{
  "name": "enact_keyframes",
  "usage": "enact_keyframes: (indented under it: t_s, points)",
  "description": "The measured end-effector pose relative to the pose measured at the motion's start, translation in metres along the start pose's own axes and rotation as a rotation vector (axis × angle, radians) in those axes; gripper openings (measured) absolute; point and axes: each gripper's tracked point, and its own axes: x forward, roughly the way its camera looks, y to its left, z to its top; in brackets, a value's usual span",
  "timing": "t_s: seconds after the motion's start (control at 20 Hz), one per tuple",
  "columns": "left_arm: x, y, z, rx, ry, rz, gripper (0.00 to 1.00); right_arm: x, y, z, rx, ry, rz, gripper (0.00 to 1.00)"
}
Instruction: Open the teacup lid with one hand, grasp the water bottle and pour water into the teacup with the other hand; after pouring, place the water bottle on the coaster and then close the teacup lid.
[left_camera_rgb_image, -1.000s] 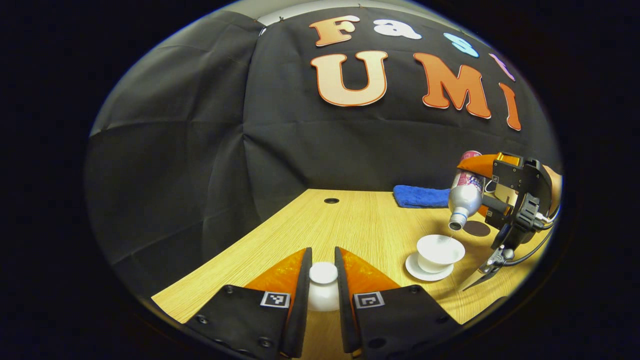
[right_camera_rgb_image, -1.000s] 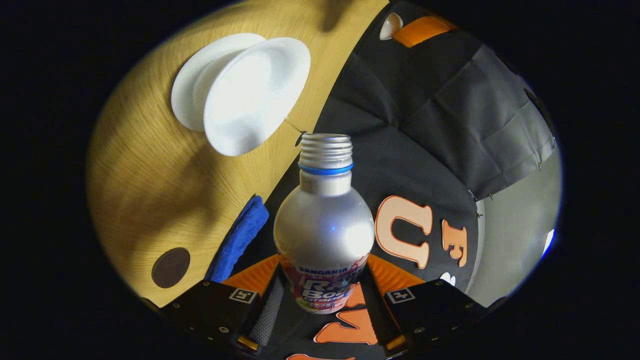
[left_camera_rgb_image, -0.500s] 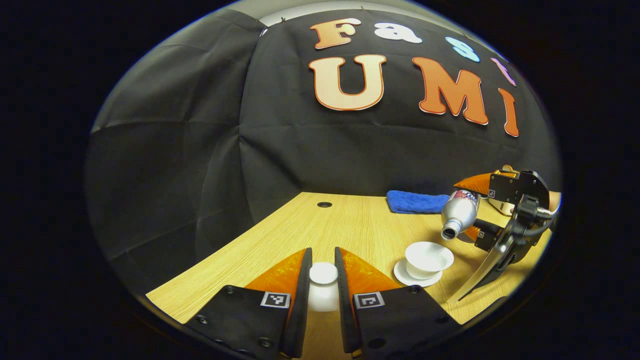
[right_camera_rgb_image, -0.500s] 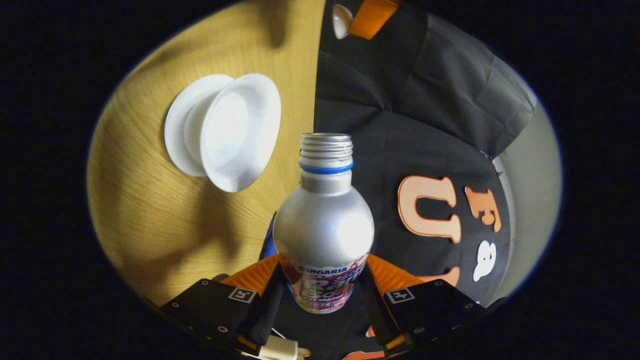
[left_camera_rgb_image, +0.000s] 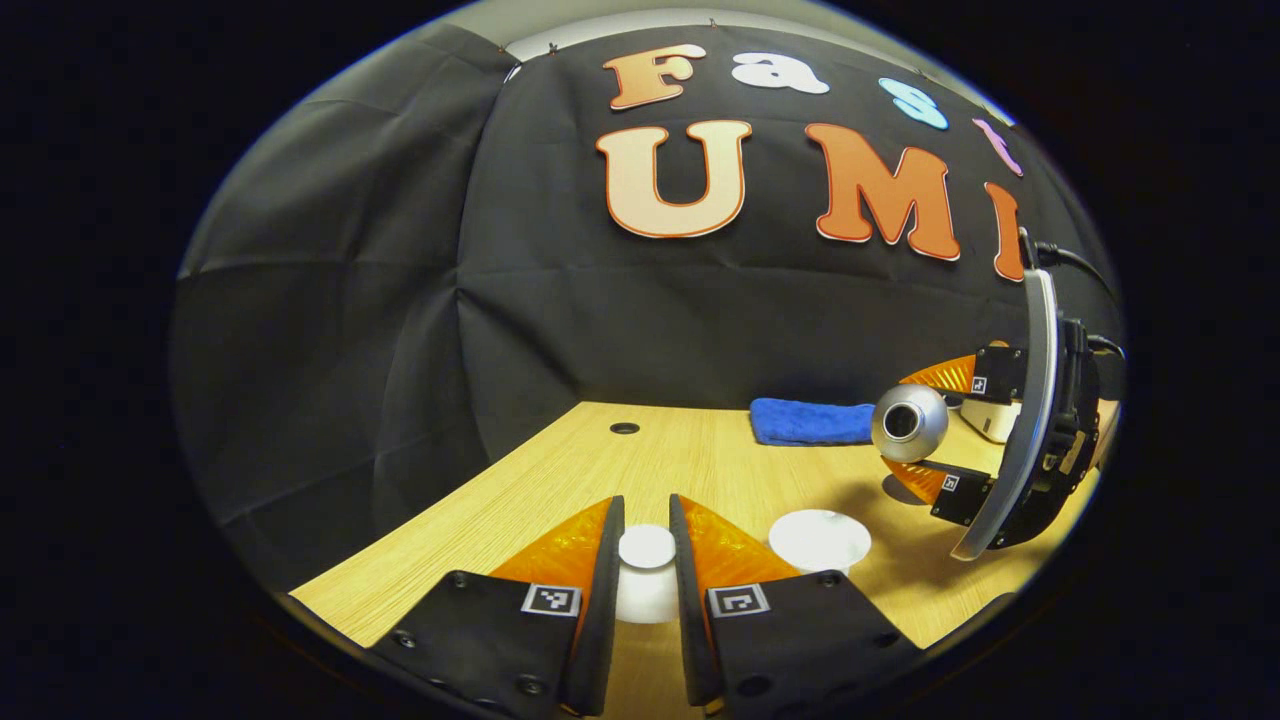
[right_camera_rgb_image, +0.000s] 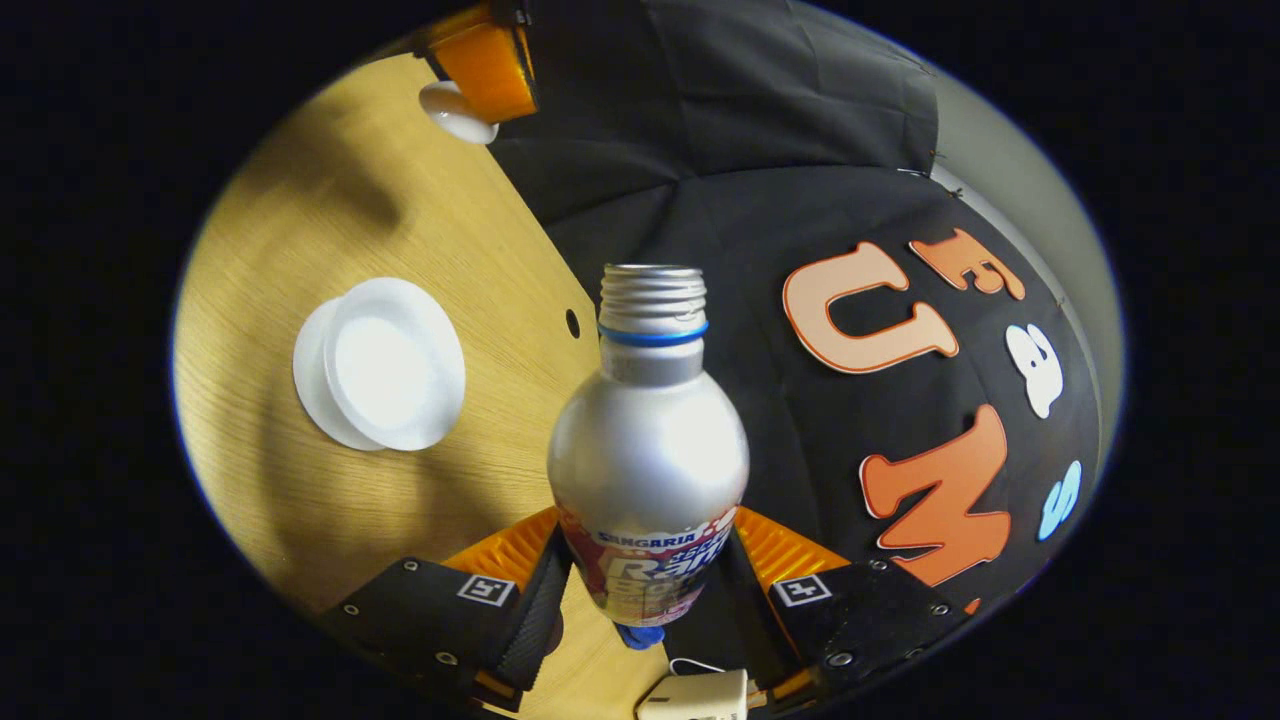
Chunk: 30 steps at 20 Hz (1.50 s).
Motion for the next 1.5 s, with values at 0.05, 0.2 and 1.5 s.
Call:
enact_keyframes:
  t_s: [0.05, 0.2, 1.5]
  points:
    - [0.001, -0.005, 0.003, 0.0, -0.005, -0.01, 0.33, -0.001, -0.001, -0.003, 0.034, 0.002, -0.001, 0.79]
    - [0.003, -0.018, 0.008, -0.004, -0.011, -0.031, 0.32, -0.002, -0.003, -0.014, 0.173, 0.017, 0.014, 0.79]
    - [0.042, -0.099, -0.001, -0.019, 0.044, -0.141, 0.33, 0.034, 0.025, -0.135, 1.142, 0.253, 0.115, 0.79]
